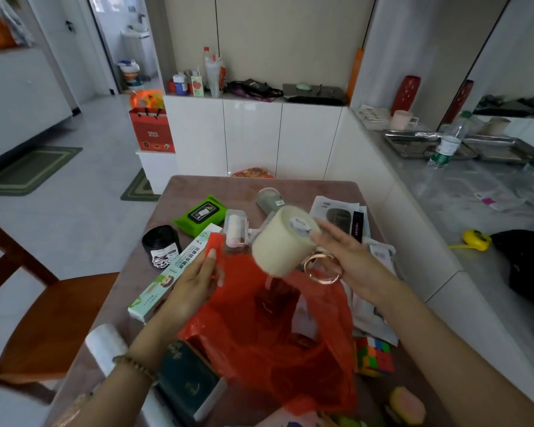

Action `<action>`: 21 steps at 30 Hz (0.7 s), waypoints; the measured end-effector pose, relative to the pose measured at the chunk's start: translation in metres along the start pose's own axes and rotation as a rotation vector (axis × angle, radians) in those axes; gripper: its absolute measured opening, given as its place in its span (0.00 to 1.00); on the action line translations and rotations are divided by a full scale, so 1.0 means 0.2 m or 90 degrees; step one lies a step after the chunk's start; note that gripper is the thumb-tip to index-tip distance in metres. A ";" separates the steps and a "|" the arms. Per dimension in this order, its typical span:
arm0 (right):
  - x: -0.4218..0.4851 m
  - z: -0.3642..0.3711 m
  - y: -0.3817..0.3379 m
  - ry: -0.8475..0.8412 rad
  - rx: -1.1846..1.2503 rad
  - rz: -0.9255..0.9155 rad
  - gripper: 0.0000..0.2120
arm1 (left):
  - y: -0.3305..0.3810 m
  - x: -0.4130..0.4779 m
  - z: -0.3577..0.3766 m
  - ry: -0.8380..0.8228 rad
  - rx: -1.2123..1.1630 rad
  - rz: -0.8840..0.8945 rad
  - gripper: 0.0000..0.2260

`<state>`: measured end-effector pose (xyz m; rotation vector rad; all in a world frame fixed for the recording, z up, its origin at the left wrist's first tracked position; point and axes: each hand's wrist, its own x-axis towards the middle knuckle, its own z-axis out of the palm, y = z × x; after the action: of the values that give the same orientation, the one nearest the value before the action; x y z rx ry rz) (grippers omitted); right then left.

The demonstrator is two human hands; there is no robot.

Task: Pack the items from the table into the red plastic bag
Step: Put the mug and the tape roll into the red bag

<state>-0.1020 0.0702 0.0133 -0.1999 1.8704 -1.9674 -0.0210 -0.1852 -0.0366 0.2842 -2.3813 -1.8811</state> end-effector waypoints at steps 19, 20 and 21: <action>-0.22 0.20 0.35 0.049 -0.205 0.079 0.10 | -0.04 -0.22 0.05 -0.104 -0.020 0.007 0.20; -0.26 0.16 0.29 0.047 -0.176 0.059 0.11 | -0.05 -0.22 0.07 -0.102 -0.010 0.011 0.20; -0.31 0.10 0.24 0.051 -0.159 0.041 0.11 | -0.05 -0.21 0.09 -0.098 -0.001 0.015 0.20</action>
<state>-0.0297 0.0761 -0.0211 -0.1323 2.1449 -1.7205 0.0173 -0.1612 -0.0492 0.1137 -2.4673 -1.9605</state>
